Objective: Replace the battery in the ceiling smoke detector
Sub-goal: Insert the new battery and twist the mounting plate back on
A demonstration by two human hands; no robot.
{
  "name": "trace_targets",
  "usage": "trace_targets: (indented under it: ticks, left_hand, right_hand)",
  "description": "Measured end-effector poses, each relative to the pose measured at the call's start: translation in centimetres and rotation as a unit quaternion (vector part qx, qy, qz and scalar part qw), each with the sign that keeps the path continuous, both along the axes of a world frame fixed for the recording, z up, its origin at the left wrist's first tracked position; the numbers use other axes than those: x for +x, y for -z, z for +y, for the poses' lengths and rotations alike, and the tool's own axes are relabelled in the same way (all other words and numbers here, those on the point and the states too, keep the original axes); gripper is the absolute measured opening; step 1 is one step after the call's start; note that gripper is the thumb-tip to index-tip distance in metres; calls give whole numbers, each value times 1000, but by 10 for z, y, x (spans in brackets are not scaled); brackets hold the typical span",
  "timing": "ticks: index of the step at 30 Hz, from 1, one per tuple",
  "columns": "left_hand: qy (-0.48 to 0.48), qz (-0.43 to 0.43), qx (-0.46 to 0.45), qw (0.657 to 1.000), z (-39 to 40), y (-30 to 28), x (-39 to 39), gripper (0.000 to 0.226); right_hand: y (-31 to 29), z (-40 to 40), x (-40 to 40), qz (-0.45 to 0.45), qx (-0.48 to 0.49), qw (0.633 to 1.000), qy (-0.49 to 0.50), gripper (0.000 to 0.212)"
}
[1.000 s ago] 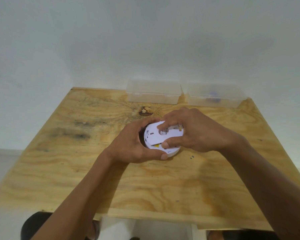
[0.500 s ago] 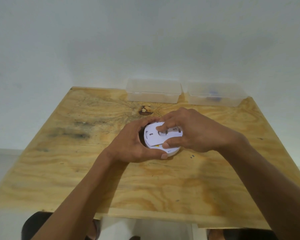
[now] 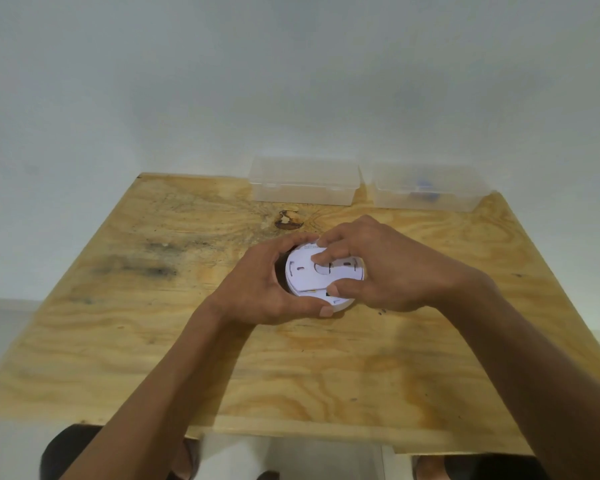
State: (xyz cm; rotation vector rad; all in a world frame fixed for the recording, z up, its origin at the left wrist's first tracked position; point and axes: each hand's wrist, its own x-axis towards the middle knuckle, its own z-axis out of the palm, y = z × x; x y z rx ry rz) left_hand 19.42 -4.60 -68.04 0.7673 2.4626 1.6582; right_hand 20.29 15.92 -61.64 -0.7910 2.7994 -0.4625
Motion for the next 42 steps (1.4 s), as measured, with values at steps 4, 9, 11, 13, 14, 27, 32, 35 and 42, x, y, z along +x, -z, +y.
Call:
trace_targets:
  ticks: [4, 9, 11, 13, 14, 27, 32, 35, 42]
  left_hand:
    - [-2, 10, -5, 1000, 1, -2, 2, 75]
    - [4, 4, 2, 1000, 1, -3, 2, 75]
    - [5, 2, 6, 1000, 1, -3, 2, 75]
    - [4, 0, 9, 1000, 1, -4, 2, 76]
    - [4, 0, 8, 1000, 1, -4, 2, 76]
    - [-5, 3, -9, 1000, 0, -2, 1, 77]
    - [-10, -2, -14, 1000, -1, -1, 1, 78]
    - [-9, -2, -9, 1000, -1, -1, 1, 77]
    - [-10, -3, -11, 1000, -1, -2, 2, 80]
  right_hand:
    - [1, -1, -1, 9, -12, 1000, 0, 44]
    - [-2, 1, -2, 10, -12, 1000, -3, 40]
    - [-4, 2, -1, 5, -12, 1000, -6, 40]
    - [-4, 2, -1, 4, -18, 1000, -8, 41]
    - [-4, 1, -2, 5, -25, 1000, -8, 42]
    - [0, -6, -1, 21, -40, 999, 20, 52]
    - [-2, -5, 4, 4, -84, 994, 69, 54]
    - [-1, -4, 6, 0, -100, 991, 87, 58]
    - [4, -3, 7, -5, -127, 985, 117, 58]
